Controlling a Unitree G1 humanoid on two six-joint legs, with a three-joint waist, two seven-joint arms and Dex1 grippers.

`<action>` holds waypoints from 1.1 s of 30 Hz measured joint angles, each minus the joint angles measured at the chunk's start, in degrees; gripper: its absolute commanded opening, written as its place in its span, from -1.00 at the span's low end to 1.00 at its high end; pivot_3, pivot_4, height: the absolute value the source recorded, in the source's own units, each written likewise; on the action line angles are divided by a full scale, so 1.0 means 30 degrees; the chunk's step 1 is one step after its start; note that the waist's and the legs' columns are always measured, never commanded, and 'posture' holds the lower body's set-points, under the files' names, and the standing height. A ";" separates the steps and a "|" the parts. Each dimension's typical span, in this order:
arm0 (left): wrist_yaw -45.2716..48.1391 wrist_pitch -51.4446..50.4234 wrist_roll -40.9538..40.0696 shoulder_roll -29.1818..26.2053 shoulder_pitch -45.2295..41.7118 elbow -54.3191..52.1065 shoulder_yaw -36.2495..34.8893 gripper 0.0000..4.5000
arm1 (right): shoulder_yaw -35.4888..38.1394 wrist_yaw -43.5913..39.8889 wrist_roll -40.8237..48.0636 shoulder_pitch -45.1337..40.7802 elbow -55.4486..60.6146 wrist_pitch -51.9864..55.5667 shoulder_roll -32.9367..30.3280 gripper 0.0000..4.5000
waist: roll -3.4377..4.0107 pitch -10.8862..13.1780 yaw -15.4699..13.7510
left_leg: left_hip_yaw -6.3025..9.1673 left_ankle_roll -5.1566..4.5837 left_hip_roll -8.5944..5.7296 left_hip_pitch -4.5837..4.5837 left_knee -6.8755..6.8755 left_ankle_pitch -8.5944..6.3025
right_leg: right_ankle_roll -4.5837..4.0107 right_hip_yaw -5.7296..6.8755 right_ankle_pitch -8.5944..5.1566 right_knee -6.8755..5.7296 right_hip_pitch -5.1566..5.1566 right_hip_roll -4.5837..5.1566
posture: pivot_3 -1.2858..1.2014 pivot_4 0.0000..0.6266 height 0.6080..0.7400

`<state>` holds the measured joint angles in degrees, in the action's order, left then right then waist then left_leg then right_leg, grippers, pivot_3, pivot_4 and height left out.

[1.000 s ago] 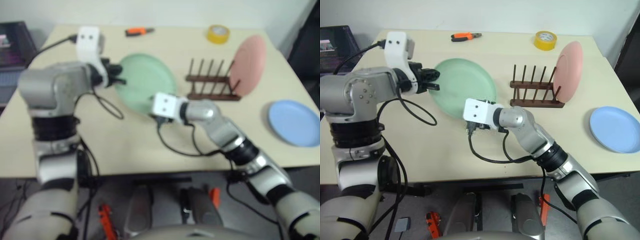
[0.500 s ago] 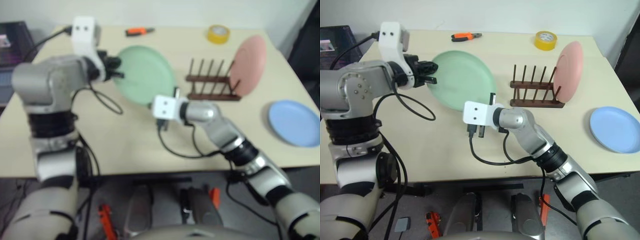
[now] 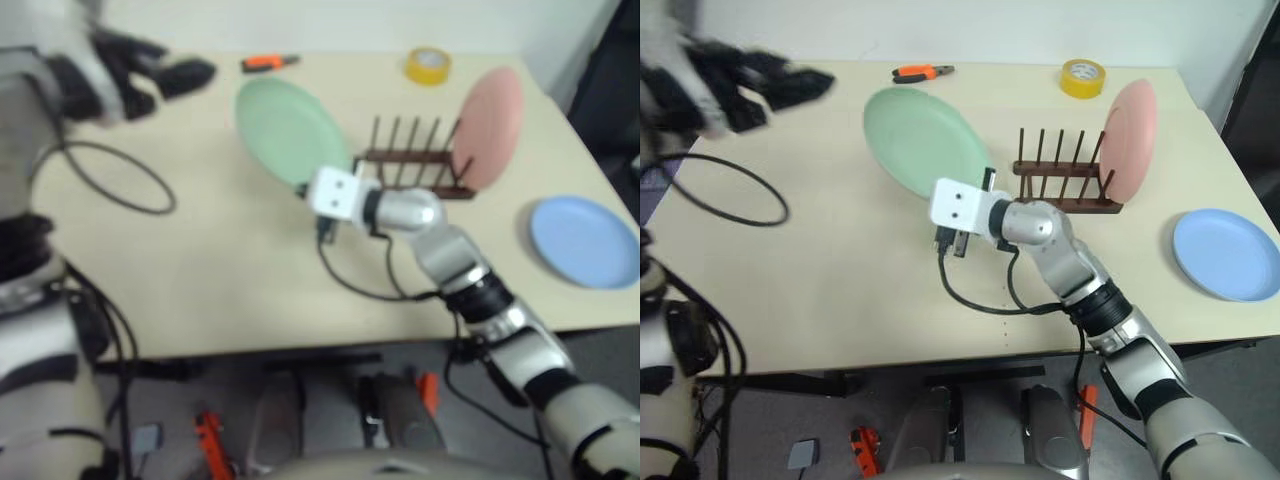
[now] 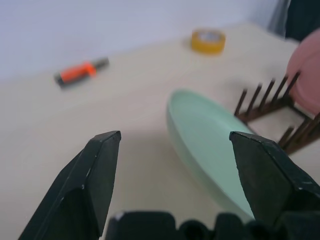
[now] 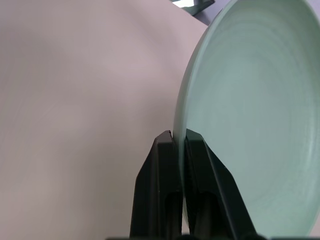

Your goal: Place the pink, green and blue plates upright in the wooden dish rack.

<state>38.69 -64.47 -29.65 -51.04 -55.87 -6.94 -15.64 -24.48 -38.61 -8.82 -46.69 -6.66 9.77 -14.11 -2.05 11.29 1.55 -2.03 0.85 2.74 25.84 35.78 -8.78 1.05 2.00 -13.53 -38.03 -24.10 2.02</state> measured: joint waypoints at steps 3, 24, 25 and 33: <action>0.2932 0.3176 -0.1229 -0.0278 0.3771 -0.2267 -0.1754 0.73 | 0.2148 -0.0496 0.2243 -0.0167 0.0051 0.0874 0.0126 -1.00 | 0.0005 0.0003 -0.0030 | 0.0001 0.0003 0.0036 -0.0007 -0.0006 0.0003 | -0.0068 0.0006 0.0024 -0.0014 0.0011 0.0067 | 0.03 -0.52 1.00; 0.7114 0.9137 -0.2610 0.2239 1.1840 -0.4045 0.1379 0.73 | 1.5910 0.0402 1.5433 -0.5490 -0.4103 1.6139 -0.5718 -1.00 | 0.0028 0.0019 -0.0409 | -0.0126 -0.0031 -0.0006 0.0020 -0.0014 -0.0008 | -0.0127 -0.0031 0.0031 0.0029 -0.0025 0.0023 | 0.03 -0.52 1.00; 0.7082 0.9138 -0.2612 0.2240 1.1840 -0.4043 0.1410 0.73 | 1.5834 0.0391 1.5434 -0.5332 -0.4080 1.6139 -0.5737 -1.00 | 0.0028 0.0019 -0.0405 | -0.0142 -0.0031 -0.0003 0.0019 -0.0026 -0.0008 | -0.0116 -0.0027 0.0020 0.0028 -0.0028 -0.0002 | 0.03 -0.52 1.00; 0.6830 0.9130 -0.2745 0.2224 1.2019 -0.4160 0.1415 0.73 | 1.5186 0.0330 1.5510 -0.4666 -0.4072 1.6400 -0.5904 -1.00 | 0.0070 0.0045 -0.0419 | -0.0139 -0.0030 0.0034 0.0017 -0.0021 -0.0008 | -0.0061 -0.0011 -0.0036 0.0015 -0.0027 -0.0089 | 0.03 -0.52 1.00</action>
<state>59.18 -37.08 -37.88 -44.37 -19.81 -19.42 -11.40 21.08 -37.62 37.71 -60.68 -18.87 58.96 -31.83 -1.84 11.42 0.30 -2.45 0.76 2.85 25.89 35.71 -8.81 0.87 1.97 -13.64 -37.98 -24.18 1.76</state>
